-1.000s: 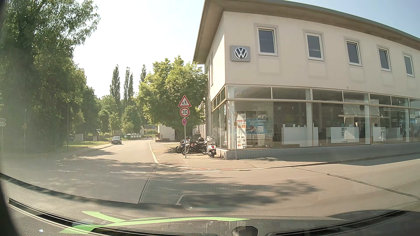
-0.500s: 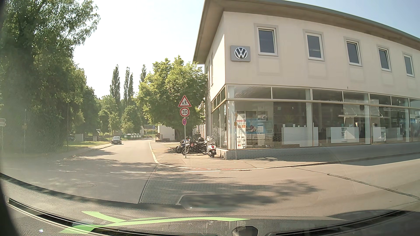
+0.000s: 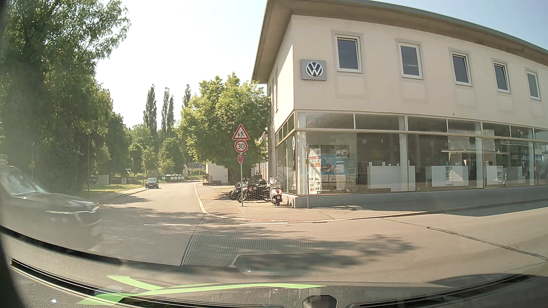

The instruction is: Follow the waypoints while adhering to traffic rules and regulations

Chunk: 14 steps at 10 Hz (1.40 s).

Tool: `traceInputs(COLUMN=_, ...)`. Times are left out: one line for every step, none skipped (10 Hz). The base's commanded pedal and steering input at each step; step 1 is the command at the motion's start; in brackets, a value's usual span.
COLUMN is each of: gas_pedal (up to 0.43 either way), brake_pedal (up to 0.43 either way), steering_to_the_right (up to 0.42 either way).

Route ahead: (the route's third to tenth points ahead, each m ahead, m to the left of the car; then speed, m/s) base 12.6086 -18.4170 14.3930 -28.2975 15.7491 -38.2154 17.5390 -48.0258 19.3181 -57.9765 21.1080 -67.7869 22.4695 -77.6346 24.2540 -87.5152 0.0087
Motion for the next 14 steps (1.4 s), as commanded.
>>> traceInputs(gas_pedal=0.0, brake_pedal=0.244, steering_to_the_right=0.326)
traceInputs(gas_pedal=0.0, brake_pedal=0.244, steering_to_the_right=0.326)
traceInputs(gas_pedal=0.0, brake_pedal=0.244, steering_to_the_right=0.326)
traceInputs(gas_pedal=0.0, brake_pedal=0.244, steering_to_the_right=0.326)
traceInputs(gas_pedal=0.0, brake_pedal=0.244, steering_to_the_right=0.326)
traceInputs(gas_pedal=0.0, brake_pedal=0.244, steering_to_the_right=0.326)
traceInputs(gas_pedal=0.0, brake_pedal=0.244, steering_to_the_right=0.326)
traceInputs(gas_pedal=0.0, brake_pedal=0.244, steering_to_the_right=0.326)
traceInputs(gas_pedal=0.0, brake_pedal=0.244, steering_to_the_right=0.326)
traceInputs(gas_pedal=0.0, brake_pedal=0.244, steering_to_the_right=0.326)
traceInputs(gas_pedal=0.0, brake_pedal=0.244, steering_to_the_right=0.326)
traceInputs(gas_pedal=0.0, brake_pedal=0.244, steering_to_the_right=0.326)
traceInputs(gas_pedal=0.0, brake_pedal=0.244, steering_to_the_right=0.326)
traceInputs(gas_pedal=0.0, brake_pedal=0.244, steering_to_the_right=0.326)
